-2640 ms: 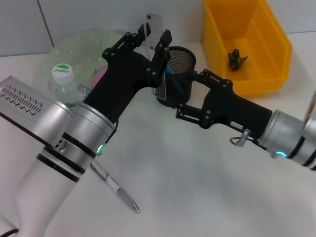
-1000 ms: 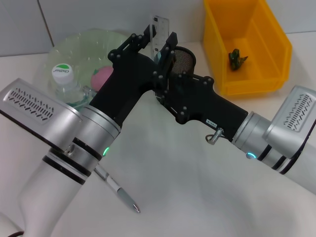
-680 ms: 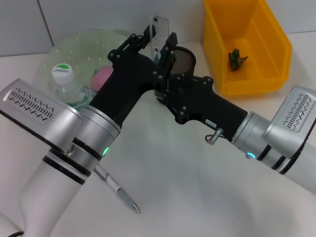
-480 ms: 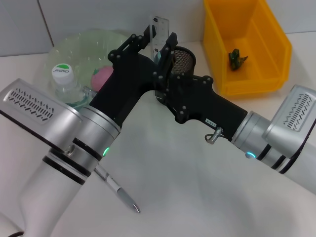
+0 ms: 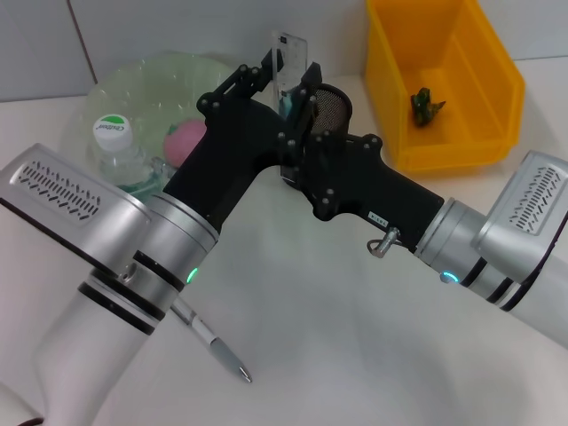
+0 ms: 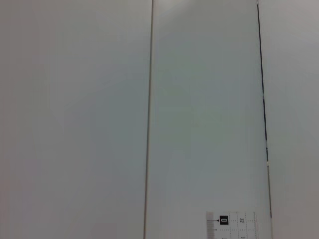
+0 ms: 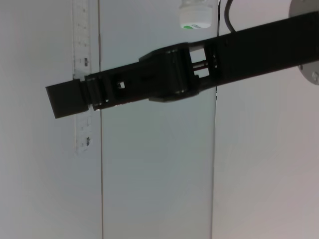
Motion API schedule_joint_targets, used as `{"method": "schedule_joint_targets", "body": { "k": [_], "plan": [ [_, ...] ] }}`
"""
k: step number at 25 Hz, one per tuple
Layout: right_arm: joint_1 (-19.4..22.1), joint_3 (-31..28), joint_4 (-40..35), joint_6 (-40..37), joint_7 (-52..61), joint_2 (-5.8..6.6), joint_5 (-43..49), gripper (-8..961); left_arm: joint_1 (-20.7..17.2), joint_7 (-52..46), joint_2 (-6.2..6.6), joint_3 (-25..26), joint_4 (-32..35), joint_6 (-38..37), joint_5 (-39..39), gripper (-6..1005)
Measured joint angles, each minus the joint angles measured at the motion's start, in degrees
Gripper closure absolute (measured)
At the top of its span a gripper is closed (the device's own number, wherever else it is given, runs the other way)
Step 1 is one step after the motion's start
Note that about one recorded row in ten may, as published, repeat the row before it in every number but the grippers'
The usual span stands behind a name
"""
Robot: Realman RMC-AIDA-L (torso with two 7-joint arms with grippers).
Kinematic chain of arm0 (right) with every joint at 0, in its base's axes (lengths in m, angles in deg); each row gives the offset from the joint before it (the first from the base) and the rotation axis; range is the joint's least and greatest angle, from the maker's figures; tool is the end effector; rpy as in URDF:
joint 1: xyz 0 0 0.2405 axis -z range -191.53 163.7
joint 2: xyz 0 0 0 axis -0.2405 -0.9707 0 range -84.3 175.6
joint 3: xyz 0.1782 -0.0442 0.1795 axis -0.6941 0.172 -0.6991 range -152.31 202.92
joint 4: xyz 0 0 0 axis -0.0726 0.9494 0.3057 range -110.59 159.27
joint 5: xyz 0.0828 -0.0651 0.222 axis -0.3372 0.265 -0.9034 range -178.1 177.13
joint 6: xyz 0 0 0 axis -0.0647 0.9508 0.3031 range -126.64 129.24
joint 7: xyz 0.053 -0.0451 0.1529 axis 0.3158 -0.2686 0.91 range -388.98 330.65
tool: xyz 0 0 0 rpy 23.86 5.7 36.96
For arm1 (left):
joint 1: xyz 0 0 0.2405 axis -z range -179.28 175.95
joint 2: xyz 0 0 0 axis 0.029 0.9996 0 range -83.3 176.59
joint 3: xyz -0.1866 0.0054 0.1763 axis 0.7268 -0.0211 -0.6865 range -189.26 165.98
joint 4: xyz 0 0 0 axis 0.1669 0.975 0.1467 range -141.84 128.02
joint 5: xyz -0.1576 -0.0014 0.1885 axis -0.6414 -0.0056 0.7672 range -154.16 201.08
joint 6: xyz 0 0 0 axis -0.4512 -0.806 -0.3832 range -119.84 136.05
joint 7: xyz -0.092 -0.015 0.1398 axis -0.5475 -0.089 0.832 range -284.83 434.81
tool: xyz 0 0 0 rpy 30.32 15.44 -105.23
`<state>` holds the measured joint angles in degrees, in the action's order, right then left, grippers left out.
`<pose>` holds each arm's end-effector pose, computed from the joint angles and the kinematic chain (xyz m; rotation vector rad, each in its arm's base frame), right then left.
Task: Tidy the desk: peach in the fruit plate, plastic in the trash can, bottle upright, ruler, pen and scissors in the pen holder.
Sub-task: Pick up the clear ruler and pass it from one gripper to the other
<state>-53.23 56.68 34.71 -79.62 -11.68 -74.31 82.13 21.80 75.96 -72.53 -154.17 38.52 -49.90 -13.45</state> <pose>0.2321 0.3527 -0.1183 -2.2130 0.2587 1.0360 -0.1349 0.3438 -0.1347 -1.9909 -0.2989 -1.1502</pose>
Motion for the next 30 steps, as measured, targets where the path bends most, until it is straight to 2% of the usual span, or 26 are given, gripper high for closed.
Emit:
{"method": "schedule_joint_targets", "body": {
  "k": [3, 20, 28, 30],
  "plan": [
    [0.0, 0.0, 0.0, 0.0, 0.0, 0.00, -0.1, 805, 0.0, 0.0, 0.00, -0.1, -0.1, 0.0, 0.0, 599],
    [-0.2, -0.1, 0.1, -0.2, 0.0, 0.00, 0.0, 824, 0.0, 0.0, 0.00, -0.3, -0.1, 0.1, 0.0, 598],
    [-0.5, -0.1, 0.1, -0.2, 0.7, 0.00, 0.0, 947, 0.0, -0.5, 0.01, -0.3, -0.1, 0.0, 0.0, 597],
    [-0.5, -0.1, 0.1, -0.1, 0.8, 0.00, 0.0, 947, 0.0, -0.6, 0.01, -0.3, -0.1, 0.0, 0.0, 597]
  ]
}}
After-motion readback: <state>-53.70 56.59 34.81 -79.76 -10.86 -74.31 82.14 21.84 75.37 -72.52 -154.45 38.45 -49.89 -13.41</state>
